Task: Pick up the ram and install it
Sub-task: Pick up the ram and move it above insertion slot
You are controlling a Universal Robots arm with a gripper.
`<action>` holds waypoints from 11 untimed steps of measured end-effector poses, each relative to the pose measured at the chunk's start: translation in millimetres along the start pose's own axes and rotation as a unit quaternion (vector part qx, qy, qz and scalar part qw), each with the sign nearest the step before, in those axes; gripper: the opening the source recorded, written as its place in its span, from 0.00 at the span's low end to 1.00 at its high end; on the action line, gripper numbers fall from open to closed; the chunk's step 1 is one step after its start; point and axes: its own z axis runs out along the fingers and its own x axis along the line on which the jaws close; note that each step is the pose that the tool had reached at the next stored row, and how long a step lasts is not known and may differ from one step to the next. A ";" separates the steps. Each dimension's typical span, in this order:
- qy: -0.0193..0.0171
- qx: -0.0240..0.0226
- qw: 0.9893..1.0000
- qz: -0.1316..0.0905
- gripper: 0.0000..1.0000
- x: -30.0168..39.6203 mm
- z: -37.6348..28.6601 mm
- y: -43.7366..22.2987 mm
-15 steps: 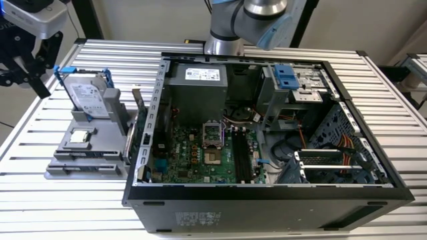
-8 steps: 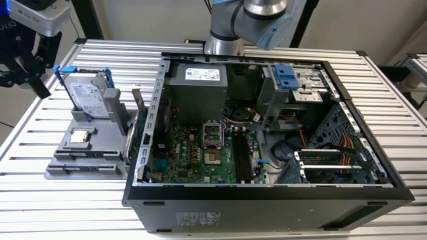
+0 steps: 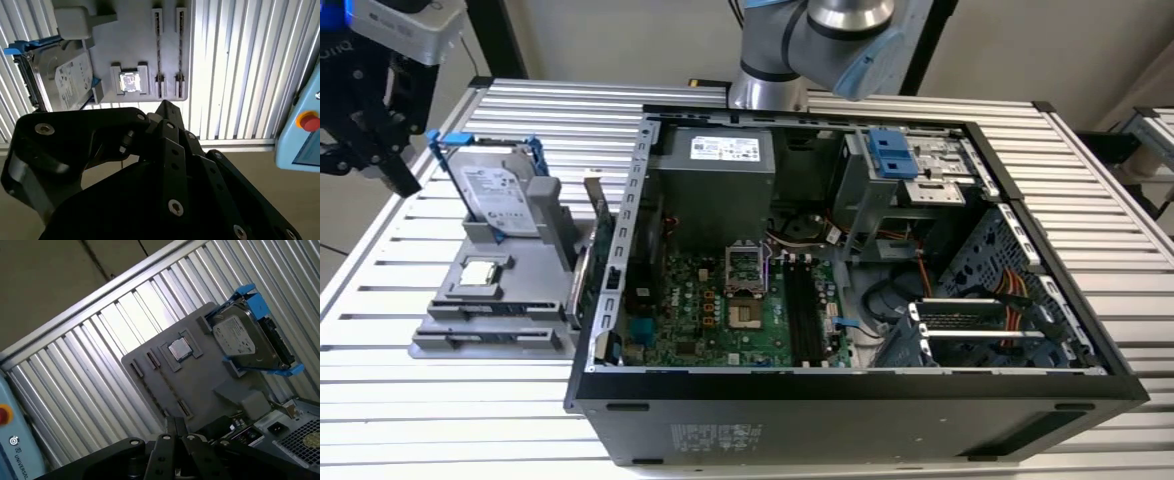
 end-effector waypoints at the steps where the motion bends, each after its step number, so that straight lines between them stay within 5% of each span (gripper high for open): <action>1: 0.000 0.000 1.000 -0.007 0.00 0.0 0.0 0.0; 6: 0.001 -0.001 0.999 -0.042 0.00 0.0 0.0 0.0; 11: 0.002 -0.002 0.997 -0.079 0.00 0.0 0.0 -0.1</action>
